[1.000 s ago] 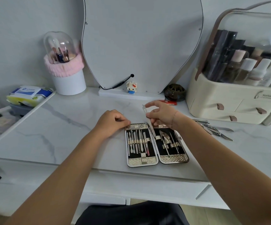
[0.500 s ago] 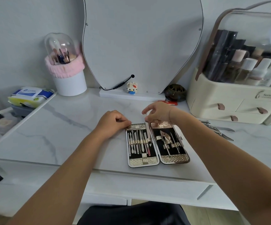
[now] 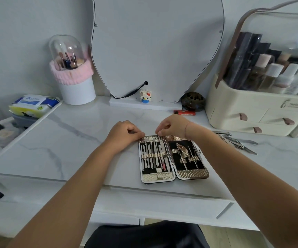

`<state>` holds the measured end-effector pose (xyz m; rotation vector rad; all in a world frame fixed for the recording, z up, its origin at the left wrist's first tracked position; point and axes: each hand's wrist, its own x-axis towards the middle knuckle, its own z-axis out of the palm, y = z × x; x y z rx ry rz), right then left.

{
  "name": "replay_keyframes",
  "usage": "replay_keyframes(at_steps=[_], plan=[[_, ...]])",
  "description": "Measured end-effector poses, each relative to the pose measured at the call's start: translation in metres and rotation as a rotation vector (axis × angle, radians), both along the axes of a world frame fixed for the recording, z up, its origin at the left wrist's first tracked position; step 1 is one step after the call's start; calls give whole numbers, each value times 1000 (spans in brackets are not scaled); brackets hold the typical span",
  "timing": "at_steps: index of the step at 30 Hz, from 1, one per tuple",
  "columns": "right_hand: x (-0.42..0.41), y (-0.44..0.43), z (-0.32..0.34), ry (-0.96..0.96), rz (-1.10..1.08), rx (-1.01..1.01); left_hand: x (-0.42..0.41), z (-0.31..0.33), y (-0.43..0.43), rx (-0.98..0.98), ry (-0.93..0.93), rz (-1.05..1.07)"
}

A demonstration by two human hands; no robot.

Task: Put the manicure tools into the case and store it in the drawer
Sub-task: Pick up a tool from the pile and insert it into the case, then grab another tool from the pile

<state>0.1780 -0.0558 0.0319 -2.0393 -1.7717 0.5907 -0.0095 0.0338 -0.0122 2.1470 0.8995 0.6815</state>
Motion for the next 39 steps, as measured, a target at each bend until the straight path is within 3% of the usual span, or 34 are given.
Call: replay_keyframes(at_steps=[10,19,33,39], plan=[[-4,-1,-3,-59,-63,14,0,0,0,2,2,2],[-4,4,1,37,-72,-92,-1,2,-1,-1,15,1],[-8,-10,-3,58,-102,-17,0,2,-1,11,18,8],[2,-37,-5,76,-195,193,1,-1,0,9,4,-3]])
